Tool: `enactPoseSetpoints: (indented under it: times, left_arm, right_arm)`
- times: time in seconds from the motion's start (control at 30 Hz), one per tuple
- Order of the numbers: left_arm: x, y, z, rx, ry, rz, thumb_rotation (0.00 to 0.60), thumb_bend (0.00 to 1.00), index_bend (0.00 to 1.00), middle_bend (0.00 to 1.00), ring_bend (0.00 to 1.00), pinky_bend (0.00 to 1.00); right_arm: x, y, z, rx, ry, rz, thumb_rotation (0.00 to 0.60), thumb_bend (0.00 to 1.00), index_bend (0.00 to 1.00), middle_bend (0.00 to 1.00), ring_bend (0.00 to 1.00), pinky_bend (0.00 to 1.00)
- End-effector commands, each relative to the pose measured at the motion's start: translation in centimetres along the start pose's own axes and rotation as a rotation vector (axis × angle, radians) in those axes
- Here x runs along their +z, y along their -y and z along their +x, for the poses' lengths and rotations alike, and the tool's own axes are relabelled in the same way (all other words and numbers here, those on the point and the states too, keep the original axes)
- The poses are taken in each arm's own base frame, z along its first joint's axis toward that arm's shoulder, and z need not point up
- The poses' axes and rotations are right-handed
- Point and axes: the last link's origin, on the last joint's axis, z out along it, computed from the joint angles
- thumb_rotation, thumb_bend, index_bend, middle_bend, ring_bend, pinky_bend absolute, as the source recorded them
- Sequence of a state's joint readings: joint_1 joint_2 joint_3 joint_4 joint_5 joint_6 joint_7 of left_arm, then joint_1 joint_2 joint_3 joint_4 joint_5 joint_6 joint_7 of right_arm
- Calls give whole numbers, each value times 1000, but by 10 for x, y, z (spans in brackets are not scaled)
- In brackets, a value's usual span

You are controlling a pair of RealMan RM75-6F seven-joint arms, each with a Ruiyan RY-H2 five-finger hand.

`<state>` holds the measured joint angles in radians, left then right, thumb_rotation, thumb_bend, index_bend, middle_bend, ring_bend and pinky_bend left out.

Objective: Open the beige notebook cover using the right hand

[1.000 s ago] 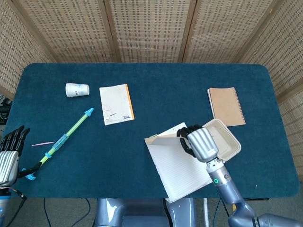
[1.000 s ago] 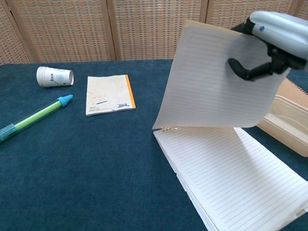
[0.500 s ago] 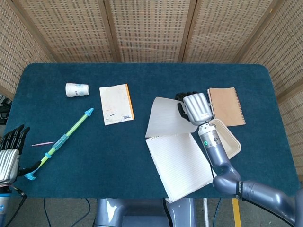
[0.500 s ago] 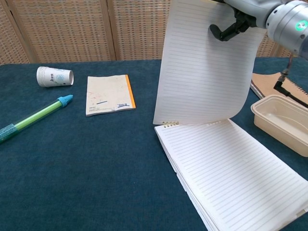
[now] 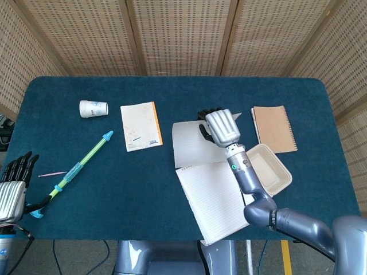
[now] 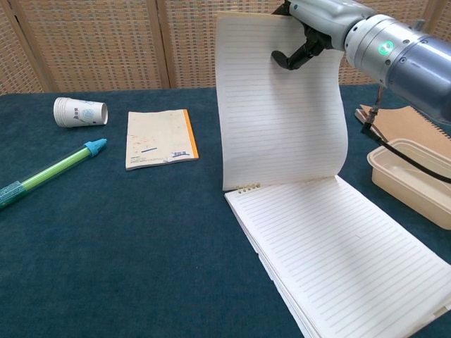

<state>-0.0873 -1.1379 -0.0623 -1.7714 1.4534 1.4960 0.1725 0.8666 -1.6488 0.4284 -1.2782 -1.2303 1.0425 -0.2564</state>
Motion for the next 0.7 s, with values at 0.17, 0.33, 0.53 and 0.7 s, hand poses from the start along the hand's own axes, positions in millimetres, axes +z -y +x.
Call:
enactPoseSetpoints:
  times: [0.17, 0.33, 0.53, 0.7]
  left_arm:
    - [1, 0, -2, 3, 7, 1, 600, 189, 0, 0, 0, 42]
    - [3, 2, -4, 1, 19, 12, 600, 189, 0, 0, 0, 42]
    - [6, 5, -5, 4, 21, 27, 600, 189, 0, 0, 0, 42]
    - [7, 6, -6, 1, 27, 29, 600, 189, 0, 0, 0, 42]
  right_arm:
    - [15, 12, -6, -12, 6, 23, 600, 614, 704, 614, 568, 535]
    - [29, 17, -12, -30, 14, 25, 600, 609, 705, 614, 567, 535]
    - [39, 18, -21, -31, 49, 21, 600, 500, 614, 516, 465, 421]
    - [40, 16, -26, -67, 81, 12, 600, 207, 356, 258, 209, 228]
